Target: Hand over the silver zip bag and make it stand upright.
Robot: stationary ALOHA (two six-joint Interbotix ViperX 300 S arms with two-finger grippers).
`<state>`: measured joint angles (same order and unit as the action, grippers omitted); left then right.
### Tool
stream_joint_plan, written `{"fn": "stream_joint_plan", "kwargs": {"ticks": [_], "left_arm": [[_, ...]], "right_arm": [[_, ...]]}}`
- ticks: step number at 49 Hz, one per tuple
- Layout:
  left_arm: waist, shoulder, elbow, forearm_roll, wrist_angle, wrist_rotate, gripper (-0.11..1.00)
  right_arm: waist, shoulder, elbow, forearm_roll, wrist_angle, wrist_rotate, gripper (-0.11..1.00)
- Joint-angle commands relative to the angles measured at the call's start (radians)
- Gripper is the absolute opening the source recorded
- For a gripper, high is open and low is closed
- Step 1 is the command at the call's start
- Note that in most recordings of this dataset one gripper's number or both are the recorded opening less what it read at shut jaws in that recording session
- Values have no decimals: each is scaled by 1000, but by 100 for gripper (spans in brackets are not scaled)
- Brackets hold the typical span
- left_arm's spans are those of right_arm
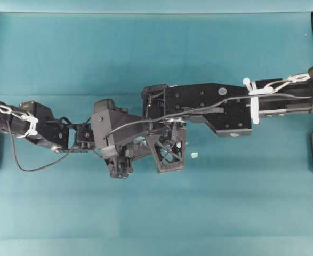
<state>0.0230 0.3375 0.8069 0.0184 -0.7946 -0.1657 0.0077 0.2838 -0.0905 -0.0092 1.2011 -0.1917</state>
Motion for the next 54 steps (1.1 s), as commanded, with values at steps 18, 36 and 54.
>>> {"fn": "stream_joint_plan", "kwargs": {"ticks": [18,36,54], "left_arm": [[-3,-2,-2,2,2,-3,24],[-3,-2,-2,2,26,-3,24],[-3,-2,-2,2,26,-3,22]], "right_arm": [[8,-9,-3,17,-21,3,-4],[9,-14,6,52,-21,11,46],[11,-55,67,35,-83,44,98]]}}
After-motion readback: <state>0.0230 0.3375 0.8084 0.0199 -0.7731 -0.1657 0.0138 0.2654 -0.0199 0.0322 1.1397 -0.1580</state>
